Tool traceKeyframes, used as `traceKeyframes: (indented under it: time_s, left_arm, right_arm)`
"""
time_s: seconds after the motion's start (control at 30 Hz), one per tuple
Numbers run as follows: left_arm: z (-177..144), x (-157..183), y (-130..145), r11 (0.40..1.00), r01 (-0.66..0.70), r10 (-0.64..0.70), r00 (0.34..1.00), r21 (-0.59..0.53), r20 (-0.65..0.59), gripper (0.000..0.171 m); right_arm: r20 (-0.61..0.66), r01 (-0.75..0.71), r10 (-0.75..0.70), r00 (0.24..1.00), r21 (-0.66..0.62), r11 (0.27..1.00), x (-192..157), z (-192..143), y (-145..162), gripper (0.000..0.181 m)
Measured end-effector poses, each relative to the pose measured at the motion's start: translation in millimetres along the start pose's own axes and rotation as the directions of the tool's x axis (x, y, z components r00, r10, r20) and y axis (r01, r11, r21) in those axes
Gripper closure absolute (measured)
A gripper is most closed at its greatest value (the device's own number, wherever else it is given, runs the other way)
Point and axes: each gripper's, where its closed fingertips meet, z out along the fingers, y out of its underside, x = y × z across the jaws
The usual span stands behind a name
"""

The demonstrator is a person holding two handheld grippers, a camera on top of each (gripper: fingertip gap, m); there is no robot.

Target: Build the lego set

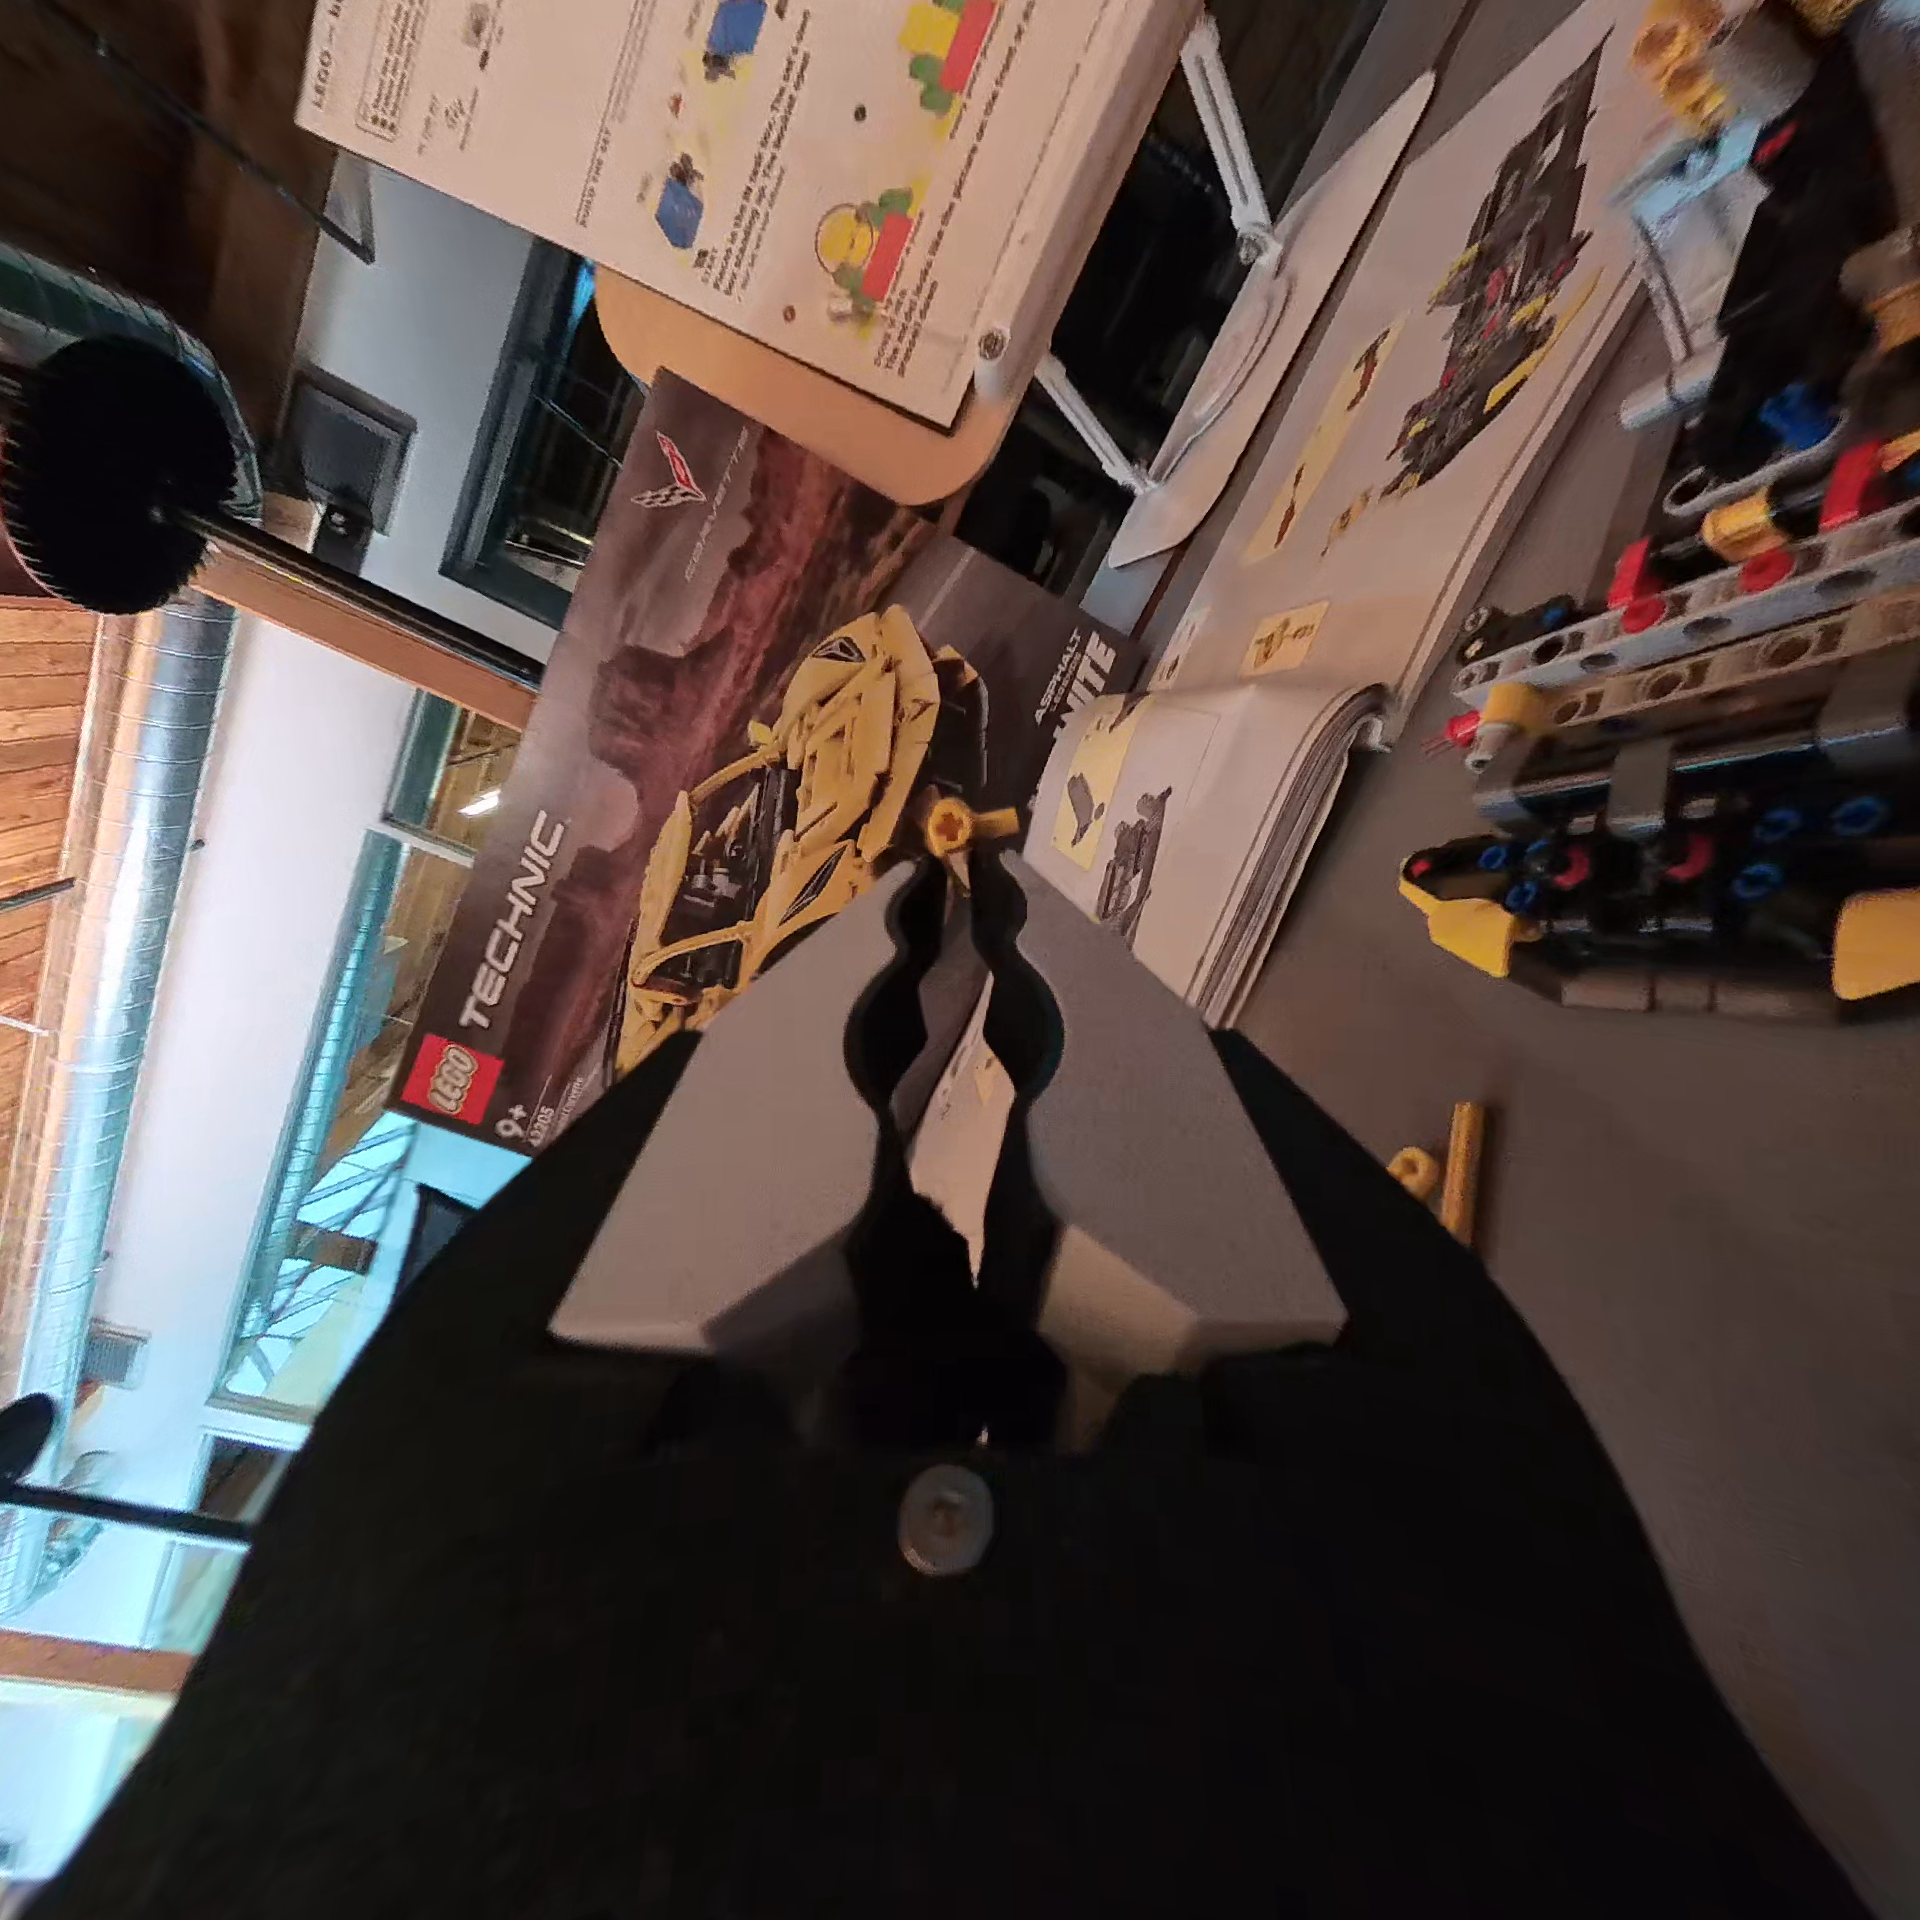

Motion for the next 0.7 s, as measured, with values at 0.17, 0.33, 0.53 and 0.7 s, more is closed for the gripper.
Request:
traceKeyframes:
  time_s: [0.17, 0.33, 0.53, 0.7]
  left_arm:
    - [4.6, 7.7, 1.4, 0.997, -0.075, 0.075, 0.997, -0.006, -0.001, 0.17]
    - [5.4, 14.6, -2.6, 0.997, -0.072, 0.072, 0.997, 0.015, -0.028, 0.169]
    - [3.6, 17.8, -7.2, 0.996, -0.084, 0.086, 0.996, 0.039, -0.037, 0.17]
    - [-0.6, 19.0, -15.2, 0.989, -0.123, 0.126, 0.992, 0.085, -0.024, 0.17]
  right_arm:
    - [0.08, -0.027, 0.027, 0.996, -0.002, 1.0, -12.6, 4.3, 1.9, 0.147]
    - [0.114, -0.066, 0.066, 0.991, -0.004, 0.998, -15.2, 4.8, 2.5, 0.148]
    - [0.139, -0.057, 0.058, 0.989, -0.009, 0.998, -20.4, 6.4, 3.3, 0.147]
    - [0.164, -0.016, 0.017, 0.986, -0.007, 1.0, -29.1, 7.7, 3.3, 0.147]
